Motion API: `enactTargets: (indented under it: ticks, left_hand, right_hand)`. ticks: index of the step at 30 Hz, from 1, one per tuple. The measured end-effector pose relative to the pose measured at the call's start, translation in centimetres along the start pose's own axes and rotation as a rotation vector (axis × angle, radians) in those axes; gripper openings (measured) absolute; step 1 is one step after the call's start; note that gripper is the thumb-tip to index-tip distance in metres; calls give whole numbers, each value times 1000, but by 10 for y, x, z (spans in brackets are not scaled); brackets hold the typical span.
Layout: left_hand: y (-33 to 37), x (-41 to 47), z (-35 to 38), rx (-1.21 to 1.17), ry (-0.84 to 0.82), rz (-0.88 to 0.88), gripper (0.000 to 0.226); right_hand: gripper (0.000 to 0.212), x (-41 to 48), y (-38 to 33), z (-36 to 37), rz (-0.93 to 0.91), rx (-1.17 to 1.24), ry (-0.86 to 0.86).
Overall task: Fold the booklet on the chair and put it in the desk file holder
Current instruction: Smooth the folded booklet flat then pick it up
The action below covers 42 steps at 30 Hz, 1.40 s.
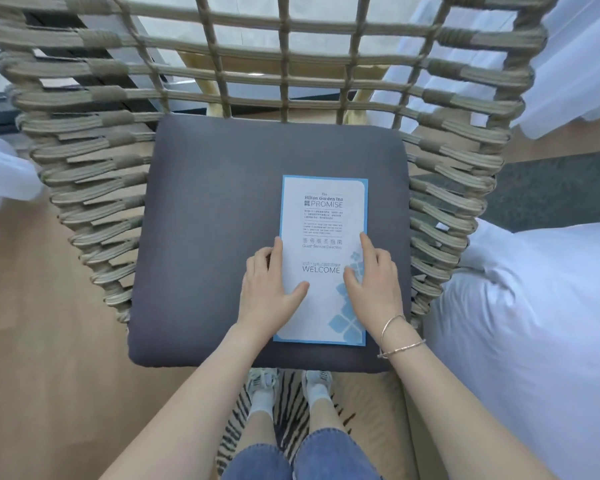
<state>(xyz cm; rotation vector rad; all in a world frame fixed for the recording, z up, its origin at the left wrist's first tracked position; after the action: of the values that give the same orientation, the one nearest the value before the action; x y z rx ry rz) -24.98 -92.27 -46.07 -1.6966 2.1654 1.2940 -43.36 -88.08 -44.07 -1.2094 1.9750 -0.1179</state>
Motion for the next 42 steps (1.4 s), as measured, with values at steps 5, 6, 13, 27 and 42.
enactTargets:
  ticks: [5, 6, 13, 27, 42]
  left_hand:
    - [7, 16, 6, -413, -35, -84, 88]
    - [7, 19, 5, -498, -42, -118, 84]
    - [3, 19, -21, -929, -162, -91, 66]
    - [93, -58, -130, -1194, -179, 49, 68]
    - [268, -268, -349, -974, 51, 425, 63]
  right_hand:
    - [73, 8, -2, 10, 59, 122, 37]
    - [73, 9, -1, 11, 65, 179, 39]
    - [63, 9, 8, -10, 100, 550, -28]
    - [50, -71, -58, -135, -108, 950, -138]
    - [59, -274, -220, -333, -612, 1029, -35]
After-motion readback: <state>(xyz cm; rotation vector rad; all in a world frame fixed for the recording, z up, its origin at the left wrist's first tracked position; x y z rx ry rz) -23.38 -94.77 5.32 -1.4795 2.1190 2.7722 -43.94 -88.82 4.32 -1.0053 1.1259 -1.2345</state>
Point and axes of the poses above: each hand's wrist, its own x-axis towards the middle knuckle, its own z-axis out of the palm, y = z × x, the point moved 1 cm from there along x, towards the middle knuckle, and after that the axes turned 14 degrees about -y, right-handed, at the moved point
